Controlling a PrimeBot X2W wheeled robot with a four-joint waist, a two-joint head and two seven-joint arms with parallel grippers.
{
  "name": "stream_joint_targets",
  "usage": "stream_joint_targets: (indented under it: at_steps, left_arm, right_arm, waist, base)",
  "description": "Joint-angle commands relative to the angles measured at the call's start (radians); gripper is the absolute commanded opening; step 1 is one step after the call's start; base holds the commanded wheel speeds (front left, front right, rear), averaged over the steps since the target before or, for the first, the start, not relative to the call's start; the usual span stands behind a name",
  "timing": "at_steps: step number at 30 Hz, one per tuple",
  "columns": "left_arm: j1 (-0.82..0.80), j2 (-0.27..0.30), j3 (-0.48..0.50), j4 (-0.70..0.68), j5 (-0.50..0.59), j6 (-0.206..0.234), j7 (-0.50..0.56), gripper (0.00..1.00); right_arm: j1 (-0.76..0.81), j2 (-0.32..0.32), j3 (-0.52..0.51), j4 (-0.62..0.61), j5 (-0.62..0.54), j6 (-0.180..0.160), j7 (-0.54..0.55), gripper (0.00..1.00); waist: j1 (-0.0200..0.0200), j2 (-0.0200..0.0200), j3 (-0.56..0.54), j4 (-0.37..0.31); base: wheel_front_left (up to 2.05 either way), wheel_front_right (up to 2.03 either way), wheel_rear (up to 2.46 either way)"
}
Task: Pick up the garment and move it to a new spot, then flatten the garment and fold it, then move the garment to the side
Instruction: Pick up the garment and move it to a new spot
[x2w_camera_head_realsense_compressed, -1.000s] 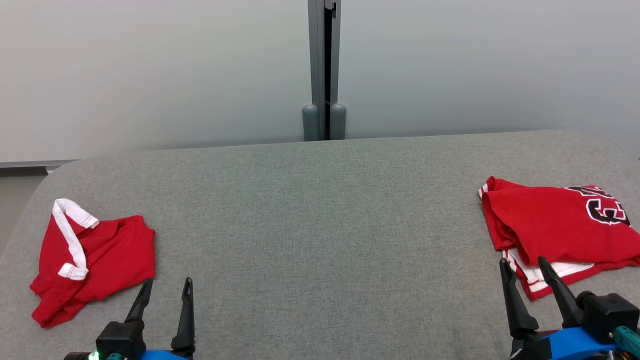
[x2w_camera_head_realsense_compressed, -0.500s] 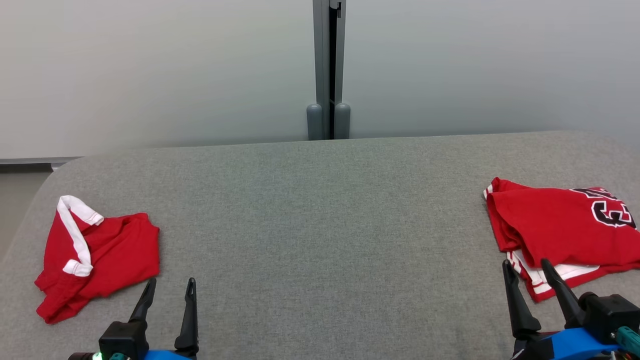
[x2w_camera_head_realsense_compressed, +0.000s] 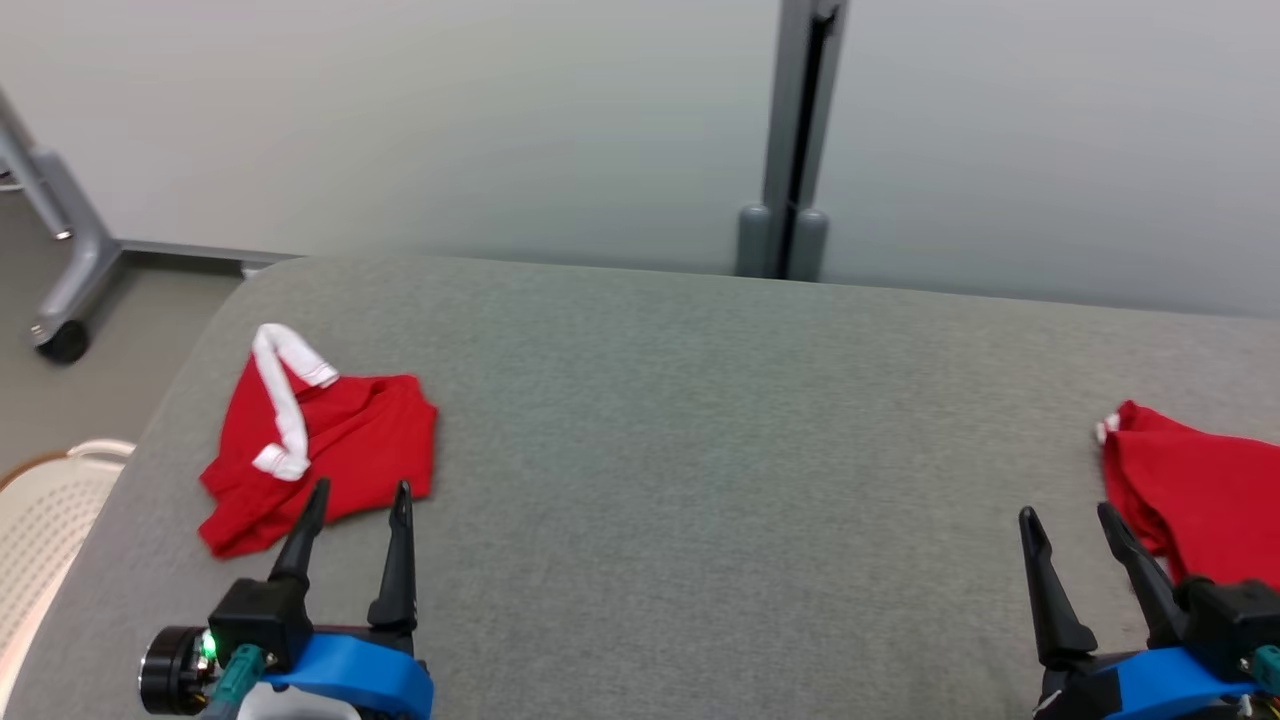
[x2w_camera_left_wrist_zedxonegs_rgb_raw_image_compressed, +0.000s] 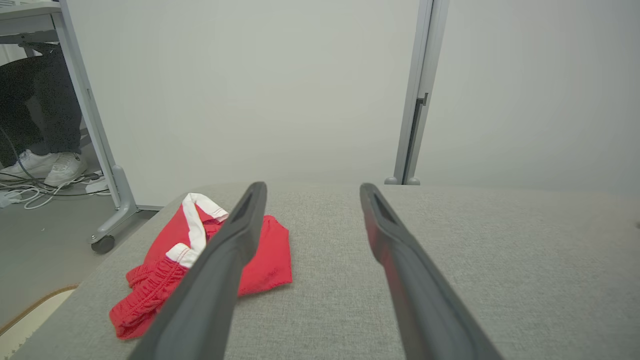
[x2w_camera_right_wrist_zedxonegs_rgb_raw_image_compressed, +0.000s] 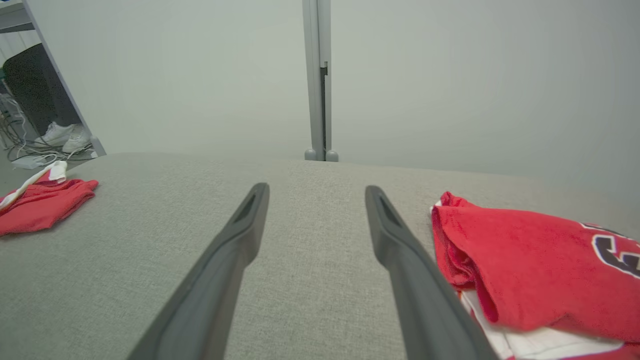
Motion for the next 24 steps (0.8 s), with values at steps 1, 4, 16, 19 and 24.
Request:
stream_joint_targets:
  at_steps: [1, 4, 16, 19, 24]
  left_arm:
    - [-0.017, -0.001, 0.004, 0.003, 0.002, 0.003, -0.005, 1.00]
    - [-0.039, -0.004, 0.022, 0.014, -0.002, 0.009, -0.012, 1.00]
    - [-0.067, -0.033, 0.106, -0.012, 0.014, 0.020, -0.019, 1.00]
    - [-0.060, -0.041, 0.123, -0.021, 0.025, 0.013, -0.019, 1.00]
    - [-0.073, -0.057, 0.145, -0.019, 0.039, -0.001, -0.020, 1.00]
  right_arm:
    - [-0.009, 0.000, 0.001, -0.009, -0.006, 0.000, 0.003, 1.00]
    - [-0.029, 0.000, 0.023, -0.033, -0.016, 0.000, 0.016, 1.00]
    - [-0.069, -0.003, 0.096, -0.099, -0.043, 0.000, 0.057, 1.00]
    - [-0.077, -0.006, 0.101, -0.103, -0.046, 0.000, 0.061, 1.00]
    - [-0.096, -0.018, 0.106, -0.109, -0.051, 0.000, 0.070, 1.00]
  waist:
    - [0.0000, -0.0001, 0.032, 0.037]
    - [0.0000, -0.0001, 0.052, 0.086]
    - [0.0000, -0.0001, 0.107, 0.259]
    - [0.0000, -0.0001, 0.112, 0.282]
    - [0.0000, -0.0001, 0.134, 0.297]
  base:
    - [0.00, 0.00, 0.00]
    - [0.00, 0.00, 0.00]
    - [0.00, 0.00, 0.00]
    - [0.00, 0.00, 0.00]
    - [0.00, 0.00, 0.00]
